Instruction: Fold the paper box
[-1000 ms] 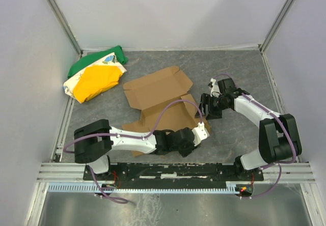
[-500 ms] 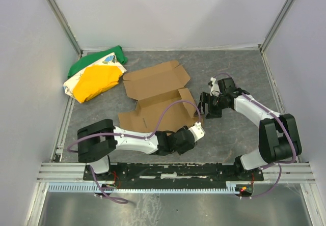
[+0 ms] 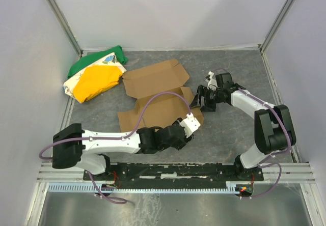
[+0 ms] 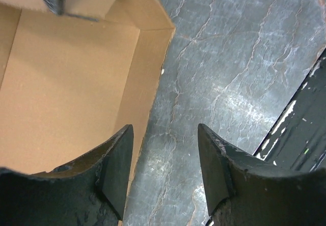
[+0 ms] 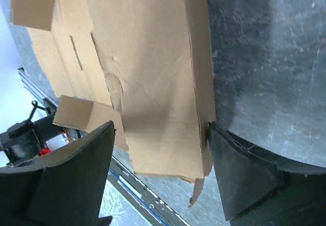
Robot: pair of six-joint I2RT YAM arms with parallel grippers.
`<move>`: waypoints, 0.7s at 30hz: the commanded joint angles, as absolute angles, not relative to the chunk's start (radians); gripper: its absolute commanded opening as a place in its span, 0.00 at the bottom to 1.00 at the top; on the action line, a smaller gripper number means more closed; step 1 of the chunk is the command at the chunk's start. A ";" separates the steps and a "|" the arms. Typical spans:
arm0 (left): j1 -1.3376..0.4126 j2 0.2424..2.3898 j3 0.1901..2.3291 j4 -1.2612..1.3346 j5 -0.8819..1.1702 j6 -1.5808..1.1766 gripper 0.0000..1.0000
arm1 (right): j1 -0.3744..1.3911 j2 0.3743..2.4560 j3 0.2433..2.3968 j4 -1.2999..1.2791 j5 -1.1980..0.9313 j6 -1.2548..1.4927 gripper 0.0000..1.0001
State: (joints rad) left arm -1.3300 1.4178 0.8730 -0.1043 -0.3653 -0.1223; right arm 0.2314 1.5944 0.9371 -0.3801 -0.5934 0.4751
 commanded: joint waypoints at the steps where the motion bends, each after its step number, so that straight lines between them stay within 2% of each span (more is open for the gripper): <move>1: -1.326 1.410 0.829 -0.119 -0.395 -0.077 0.61 | 0.209 1.617 1.018 -0.288 -0.677 0.520 0.82; 9: -1.321 1.543 0.804 -0.039 -0.459 0.052 0.64 | 0.158 1.674 1.043 -0.204 -0.796 0.581 0.82; 15: -1.304 1.645 0.832 -0.019 -0.414 0.062 0.64 | 0.156 1.686 1.028 -0.170 -0.837 0.590 0.82; 18: -1.287 1.681 0.830 -0.009 -0.398 0.051 0.62 | 0.151 1.689 1.022 -0.170 -0.838 0.589 0.82; 21: -1.266 1.688 0.824 -0.017 -0.365 0.032 0.55 | 0.146 1.692 1.023 -0.179 -0.831 0.582 0.82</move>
State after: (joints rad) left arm -1.2919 1.6592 0.8143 -0.0292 -0.4084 0.0174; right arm 0.1543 1.6855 1.0100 -0.2173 -0.8036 0.5831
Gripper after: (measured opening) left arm 0.592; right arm 0.820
